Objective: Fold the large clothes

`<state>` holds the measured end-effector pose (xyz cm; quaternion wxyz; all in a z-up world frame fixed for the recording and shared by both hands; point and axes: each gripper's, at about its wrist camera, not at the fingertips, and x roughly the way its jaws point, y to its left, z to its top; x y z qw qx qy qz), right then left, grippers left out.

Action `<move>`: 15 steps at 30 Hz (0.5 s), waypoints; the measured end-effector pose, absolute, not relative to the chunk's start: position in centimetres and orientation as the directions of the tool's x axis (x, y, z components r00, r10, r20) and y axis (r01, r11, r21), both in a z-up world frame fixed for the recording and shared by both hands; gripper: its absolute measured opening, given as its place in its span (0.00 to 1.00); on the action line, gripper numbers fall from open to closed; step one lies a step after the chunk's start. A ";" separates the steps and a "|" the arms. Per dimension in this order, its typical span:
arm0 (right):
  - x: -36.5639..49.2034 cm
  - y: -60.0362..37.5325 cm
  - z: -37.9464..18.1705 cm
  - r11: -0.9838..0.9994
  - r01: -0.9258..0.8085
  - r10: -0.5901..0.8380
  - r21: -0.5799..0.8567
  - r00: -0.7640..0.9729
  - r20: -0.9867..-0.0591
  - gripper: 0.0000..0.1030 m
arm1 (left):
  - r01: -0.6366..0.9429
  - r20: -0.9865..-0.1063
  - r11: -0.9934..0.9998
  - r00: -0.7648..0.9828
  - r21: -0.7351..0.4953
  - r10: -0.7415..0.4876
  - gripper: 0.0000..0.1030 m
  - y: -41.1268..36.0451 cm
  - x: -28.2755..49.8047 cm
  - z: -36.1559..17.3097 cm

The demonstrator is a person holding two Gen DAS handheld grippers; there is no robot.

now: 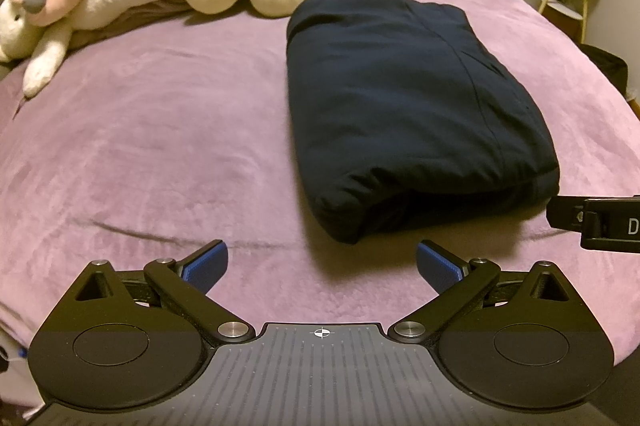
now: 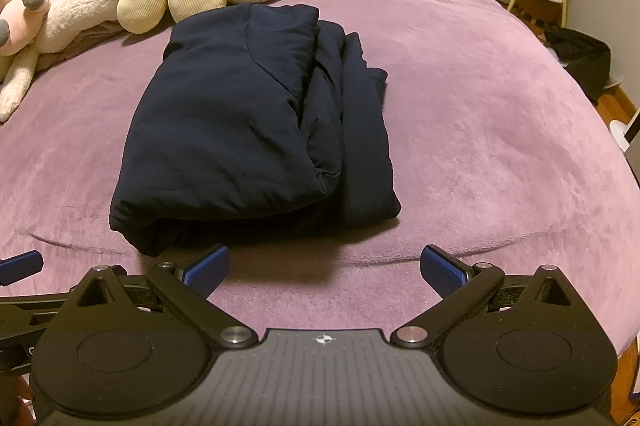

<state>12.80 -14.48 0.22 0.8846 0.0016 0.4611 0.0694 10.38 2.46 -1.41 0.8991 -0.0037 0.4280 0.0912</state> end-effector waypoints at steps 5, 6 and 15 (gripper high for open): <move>12.8 -14.6 0.3 0.991 -0.118 0.123 0.067 0.568 -0.813 0.99 | -0.160 -0.772 0.984 0.616 0.074 0.158 1.00 2.5 10.4 -1.4; 12.7 -14.6 0.3 0.991 -0.118 0.123 0.067 0.569 -0.813 0.99 | -0.159 -0.772 0.984 0.616 0.075 0.158 1.00 2.4 10.4 -1.4; 12.6 -14.8 0.3 0.991 -0.114 0.123 0.070 0.569 -0.813 0.99 | -0.155 -0.774 0.984 0.612 0.086 0.164 1.00 2.3 10.5 -1.6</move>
